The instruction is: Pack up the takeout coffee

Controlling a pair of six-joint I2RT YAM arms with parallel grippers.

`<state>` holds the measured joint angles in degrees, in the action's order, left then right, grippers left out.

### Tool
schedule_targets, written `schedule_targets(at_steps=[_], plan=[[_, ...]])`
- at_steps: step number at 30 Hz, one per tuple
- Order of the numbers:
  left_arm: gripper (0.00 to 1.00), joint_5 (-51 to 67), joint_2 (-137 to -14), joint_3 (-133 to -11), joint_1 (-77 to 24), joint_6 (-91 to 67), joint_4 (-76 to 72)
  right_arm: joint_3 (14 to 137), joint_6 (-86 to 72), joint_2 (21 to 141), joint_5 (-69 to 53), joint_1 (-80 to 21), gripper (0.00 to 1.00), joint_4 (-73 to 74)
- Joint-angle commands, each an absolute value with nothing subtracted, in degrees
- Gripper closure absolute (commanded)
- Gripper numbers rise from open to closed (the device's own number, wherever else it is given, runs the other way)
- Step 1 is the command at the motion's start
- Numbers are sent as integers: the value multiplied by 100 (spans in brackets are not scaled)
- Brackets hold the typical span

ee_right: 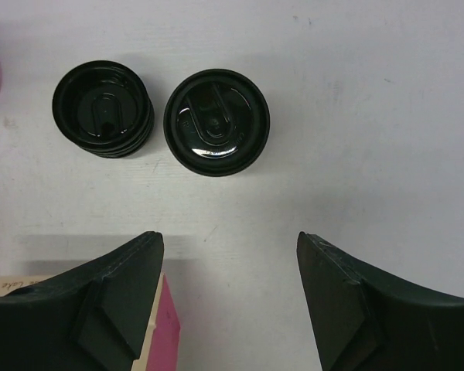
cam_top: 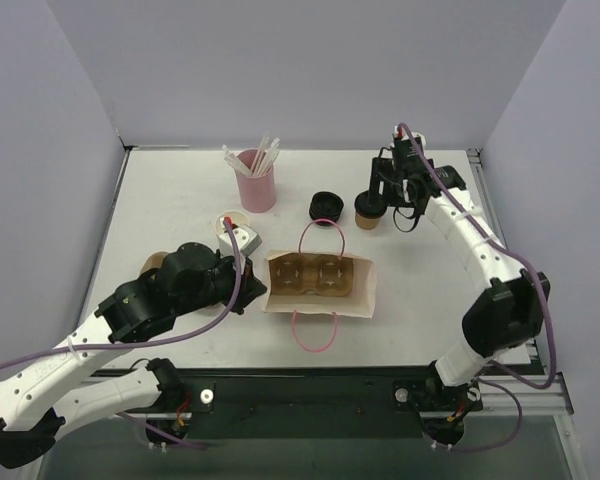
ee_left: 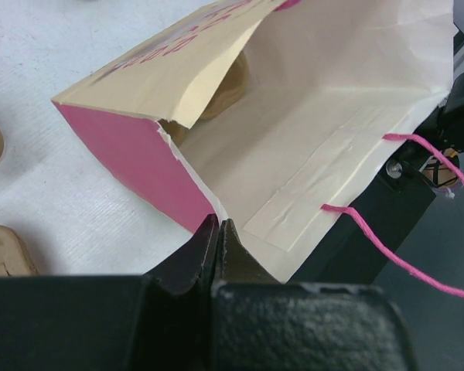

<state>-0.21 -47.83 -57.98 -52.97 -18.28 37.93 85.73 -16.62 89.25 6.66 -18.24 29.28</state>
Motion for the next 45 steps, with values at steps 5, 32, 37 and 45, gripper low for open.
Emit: schedule_targets(at_steps=[5, 32, 37, 45], plan=[[100, 465, -4755, -5626, -5229, -1608, 3446, 9597, -818, 10018, -315, -1600, 30, 3076], [100, 361, -4438, -5607, -4957, -1002, 3375, 10617, -158, 11478, -422, -1512, 21, 3278], [100, 334, -4535, -5704, -4948, -949, 3401, 10617, -219, 11593, -439, -1442, 20, 3313], [100, 308, -4667, -5766, -4931, -923, 3349, 10635, -237, 11672, -519, -1362, 20, 3349]])
